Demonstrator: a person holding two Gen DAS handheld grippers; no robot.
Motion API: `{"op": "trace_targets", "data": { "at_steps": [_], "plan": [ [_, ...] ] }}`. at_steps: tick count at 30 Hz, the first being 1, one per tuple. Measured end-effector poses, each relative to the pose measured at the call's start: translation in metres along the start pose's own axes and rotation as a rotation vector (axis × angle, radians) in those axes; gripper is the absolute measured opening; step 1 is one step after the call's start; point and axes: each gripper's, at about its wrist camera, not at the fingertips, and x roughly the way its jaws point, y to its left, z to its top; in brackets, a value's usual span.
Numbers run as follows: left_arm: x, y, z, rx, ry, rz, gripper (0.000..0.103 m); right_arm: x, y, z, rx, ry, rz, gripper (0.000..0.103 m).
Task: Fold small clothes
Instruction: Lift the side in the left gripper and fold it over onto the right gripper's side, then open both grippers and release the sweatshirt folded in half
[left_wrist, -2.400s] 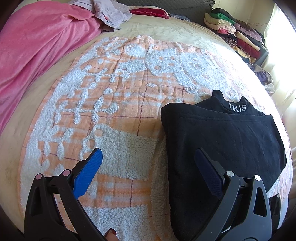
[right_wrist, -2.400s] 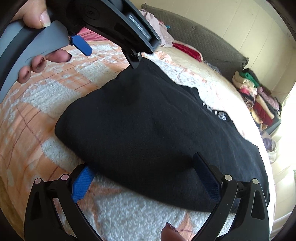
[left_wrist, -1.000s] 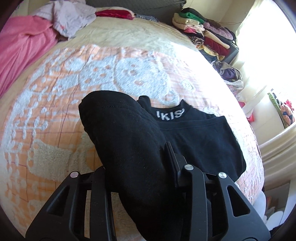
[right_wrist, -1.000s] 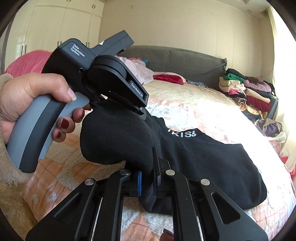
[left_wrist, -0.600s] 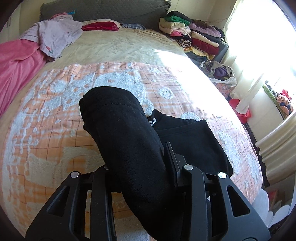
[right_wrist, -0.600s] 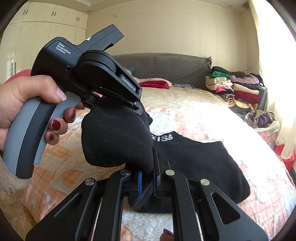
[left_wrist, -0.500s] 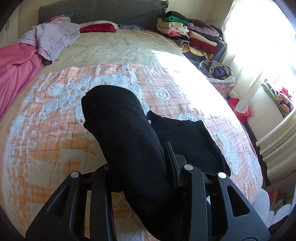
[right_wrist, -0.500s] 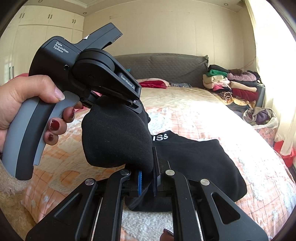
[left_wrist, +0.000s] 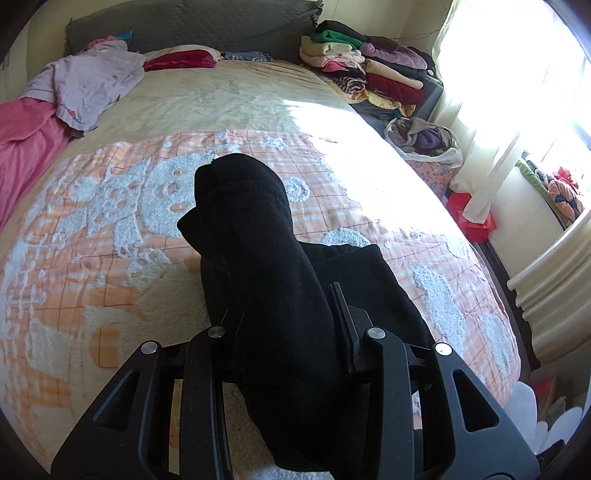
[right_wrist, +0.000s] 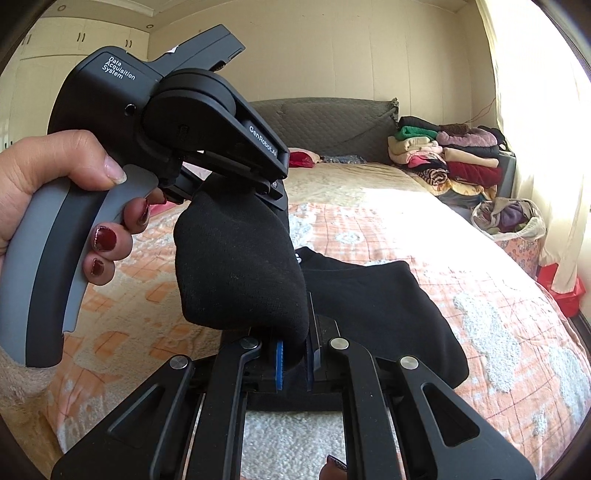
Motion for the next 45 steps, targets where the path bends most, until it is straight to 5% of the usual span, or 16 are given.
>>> {"op": "trace_targets", "data": {
  "at_steps": [28,31,36,45],
  "plan": [
    [0.055,-0.058,0.0,0.039,0.075,-0.088,0.028,0.032,-0.049,-0.016,0.107,0.123,-0.057,0.007],
    [0.054,-0.058,0.001,0.018,0.066,-0.129,0.055,0.035,-0.054,-0.017,0.129,0.141,-0.058,0.007],
    [0.034,-0.041,0.006,-0.011,0.007,-0.156,0.059,0.045,-0.079,-0.027,0.281,0.208,-0.015,0.009],
    [0.036,0.012,-0.033,-0.04,0.041,-0.034,0.059,0.048,-0.128,-0.012,0.569,0.208,0.2,0.064]
  ]
}}
